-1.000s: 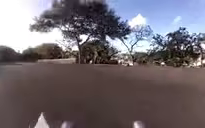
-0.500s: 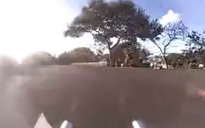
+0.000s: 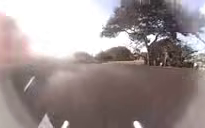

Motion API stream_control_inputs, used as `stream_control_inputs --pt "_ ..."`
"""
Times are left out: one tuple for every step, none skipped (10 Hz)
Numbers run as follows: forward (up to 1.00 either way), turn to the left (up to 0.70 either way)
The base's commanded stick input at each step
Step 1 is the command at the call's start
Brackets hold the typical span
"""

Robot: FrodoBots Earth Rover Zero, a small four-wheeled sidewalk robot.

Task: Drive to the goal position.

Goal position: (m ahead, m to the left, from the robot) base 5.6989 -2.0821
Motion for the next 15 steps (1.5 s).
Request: stream_control_inputs --pt "0.05 0.05" --pt "0.05 0.05" --pt "0.05 0.05" --pt "0.05 0.05" --pt "0.05 0.05" --pt "0.06 0.00" --pt "0.06 0.00" --pt "0.06 0.00" --pt "0.12 0.00" --pt "0.25 0.01" --pt "0.38 0.02" --pt "0.69 0.03" --pt "0.70 0.03" --pt "0.70 0.03" --pt "0.70 0.03"
